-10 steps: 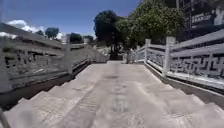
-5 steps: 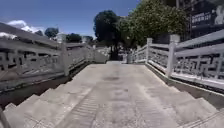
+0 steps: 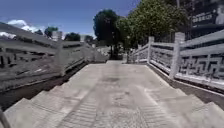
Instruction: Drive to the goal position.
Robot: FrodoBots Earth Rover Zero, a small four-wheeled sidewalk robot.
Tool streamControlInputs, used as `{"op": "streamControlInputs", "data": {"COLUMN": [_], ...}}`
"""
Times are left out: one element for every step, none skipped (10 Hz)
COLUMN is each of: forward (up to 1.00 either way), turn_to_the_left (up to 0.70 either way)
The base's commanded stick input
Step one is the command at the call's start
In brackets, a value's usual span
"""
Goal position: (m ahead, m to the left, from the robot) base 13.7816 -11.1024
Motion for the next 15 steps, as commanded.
{"op": "streamControlInputs", "data": {"forward": [0.45,0.45,0.45,0.45,0.45,0.45,0.45,0.45,0.45,0.45,0.45,0.45,0.45,0.45,0.45], "turn_to_the_left": [0.0,0.0,0.0,0.0,0.0,0.0,0.0,0.0,0.0,0.0,0.0,0.0,0.0,0.0,0.0]}}
